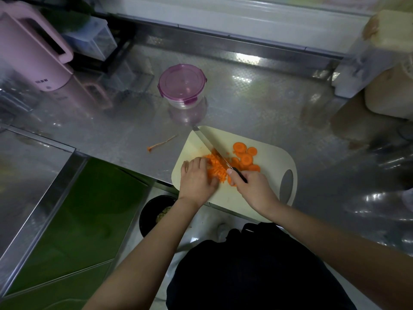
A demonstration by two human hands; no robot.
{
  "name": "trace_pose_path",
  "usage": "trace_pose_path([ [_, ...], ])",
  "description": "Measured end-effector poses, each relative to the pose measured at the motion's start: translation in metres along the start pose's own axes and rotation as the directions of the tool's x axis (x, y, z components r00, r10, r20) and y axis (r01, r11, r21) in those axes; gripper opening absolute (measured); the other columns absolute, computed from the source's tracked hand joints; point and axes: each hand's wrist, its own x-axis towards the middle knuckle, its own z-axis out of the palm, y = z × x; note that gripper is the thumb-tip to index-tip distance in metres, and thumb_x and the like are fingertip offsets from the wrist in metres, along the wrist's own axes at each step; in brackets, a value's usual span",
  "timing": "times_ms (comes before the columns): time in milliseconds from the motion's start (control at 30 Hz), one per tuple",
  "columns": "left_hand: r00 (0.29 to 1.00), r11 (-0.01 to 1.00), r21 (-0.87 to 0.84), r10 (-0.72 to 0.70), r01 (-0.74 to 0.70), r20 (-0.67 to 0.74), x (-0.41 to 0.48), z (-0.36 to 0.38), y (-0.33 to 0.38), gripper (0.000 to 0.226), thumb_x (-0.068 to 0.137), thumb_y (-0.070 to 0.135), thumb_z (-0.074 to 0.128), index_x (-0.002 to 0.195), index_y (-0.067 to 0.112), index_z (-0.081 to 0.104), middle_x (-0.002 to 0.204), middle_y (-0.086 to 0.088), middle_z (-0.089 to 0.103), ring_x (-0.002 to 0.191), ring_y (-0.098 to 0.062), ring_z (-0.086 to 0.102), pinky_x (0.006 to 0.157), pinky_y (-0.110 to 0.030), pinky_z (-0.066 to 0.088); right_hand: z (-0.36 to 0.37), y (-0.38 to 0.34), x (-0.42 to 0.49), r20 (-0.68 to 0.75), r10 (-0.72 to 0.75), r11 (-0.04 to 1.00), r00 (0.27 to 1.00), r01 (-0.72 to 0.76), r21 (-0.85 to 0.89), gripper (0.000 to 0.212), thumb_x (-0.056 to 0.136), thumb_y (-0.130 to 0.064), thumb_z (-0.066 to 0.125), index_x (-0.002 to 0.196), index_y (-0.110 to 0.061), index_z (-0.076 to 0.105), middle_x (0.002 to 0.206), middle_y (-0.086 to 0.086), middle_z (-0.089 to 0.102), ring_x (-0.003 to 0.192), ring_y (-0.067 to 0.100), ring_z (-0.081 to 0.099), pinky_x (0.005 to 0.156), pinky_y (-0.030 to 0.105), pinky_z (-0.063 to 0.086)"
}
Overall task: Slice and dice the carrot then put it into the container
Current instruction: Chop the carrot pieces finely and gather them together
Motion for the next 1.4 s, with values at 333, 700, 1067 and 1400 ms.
trace_pose_path([
  [333,0.995,0.982,-0.176,-0.078,0.066,-0.062,-0.006,0.007,-0.004,0.037,0.083,0.025,0.066,0.117,0.010,0.061,0.116,-0.008,0.054,0.114,-0.027,0.046,0.101,-0.034,0.028,0.008,-0.008,0.004,0.091,-0.024,0.997,0.996,0.031,-0.076,0.052,0.098,-0.042,0.040,0.066,-0.004,0.057,0.055,0.000,0.049,0.057,0.018,0.050,0.064,0.034,0.040],
  [700,0.983,0.987,-0.143,-0.092,0.069,-0.162,-0.008,0.013,0.002,0.018,0.074,0.010,0.068,0.091,0.007,0.070,0.094,-0.013,0.060,0.091,-0.035,0.055,0.086,-0.043,0.044,0.021,-0.003,0.017,0.130,0.037,0.977,0.991,-0.008,-0.215,0.058,0.097,-0.050,0.033,0.097,-0.002,0.064,0.087,0.018,0.067,0.087,0.034,0.062,0.081,0.042,0.049],
  [1067,0.978,0.976,-0.208,-0.106,0.067,-0.181,-0.009,0.014,0.002,0.014,0.070,0.006,0.071,0.083,0.002,0.068,0.090,-0.017,0.060,0.088,-0.037,0.056,0.079,-0.041,0.050,0.031,-0.013,0.010,0.089,0.062,0.951,0.994,-0.032,-0.309,0.049,0.099,-0.044,0.035,0.099,-0.001,0.060,0.088,0.017,0.066,0.085,0.033,0.063,0.071,0.035,0.048],
  [1400,0.979,0.965,-0.251,-0.116,0.071,-0.167,-0.009,0.014,0.002,0.016,0.072,0.009,0.074,0.085,0.004,0.067,0.090,-0.012,0.059,0.089,-0.033,0.054,0.082,-0.040,0.048,0.016,-0.010,0.021,0.117,0.052,0.989,0.992,-0.035,-0.142,0.046,0.101,-0.035,0.035,0.109,0.000,0.062,0.101,0.012,0.066,0.097,0.025,0.059,0.081,0.025,0.039],
])
